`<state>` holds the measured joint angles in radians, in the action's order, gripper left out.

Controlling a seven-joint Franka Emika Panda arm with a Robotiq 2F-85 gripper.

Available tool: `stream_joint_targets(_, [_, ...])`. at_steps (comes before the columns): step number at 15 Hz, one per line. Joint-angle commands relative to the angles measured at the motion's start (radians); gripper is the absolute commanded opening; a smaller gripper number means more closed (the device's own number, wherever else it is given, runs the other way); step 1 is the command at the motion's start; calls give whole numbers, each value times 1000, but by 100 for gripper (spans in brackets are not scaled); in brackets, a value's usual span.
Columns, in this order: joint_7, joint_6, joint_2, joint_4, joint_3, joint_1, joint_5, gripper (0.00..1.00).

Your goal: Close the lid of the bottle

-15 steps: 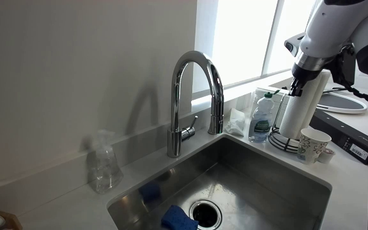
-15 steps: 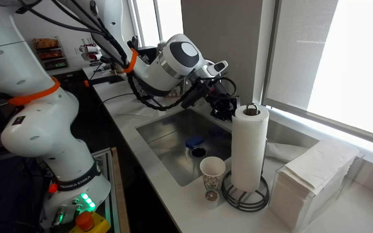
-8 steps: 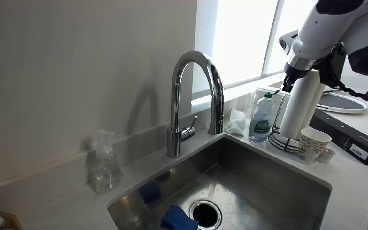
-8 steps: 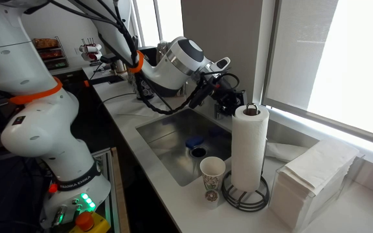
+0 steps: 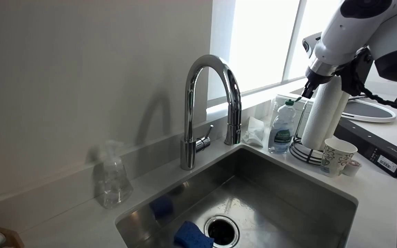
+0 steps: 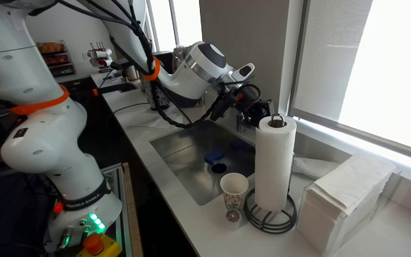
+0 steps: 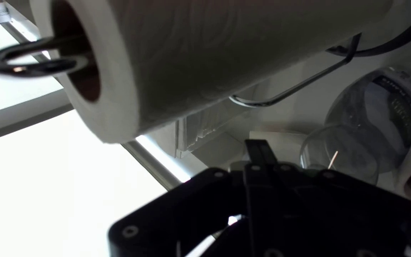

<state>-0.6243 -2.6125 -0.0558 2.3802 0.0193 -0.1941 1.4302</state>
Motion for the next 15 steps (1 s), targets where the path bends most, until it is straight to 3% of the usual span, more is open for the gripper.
stream_joint_targets(1, [31,8,-9,10,0,1,-41,0])
stream_joint_targets(7, [101,7,-6,16,47,51,-126,0])
stream_joint_targets(15, [143,-52,18,7,50,46,-209,0])
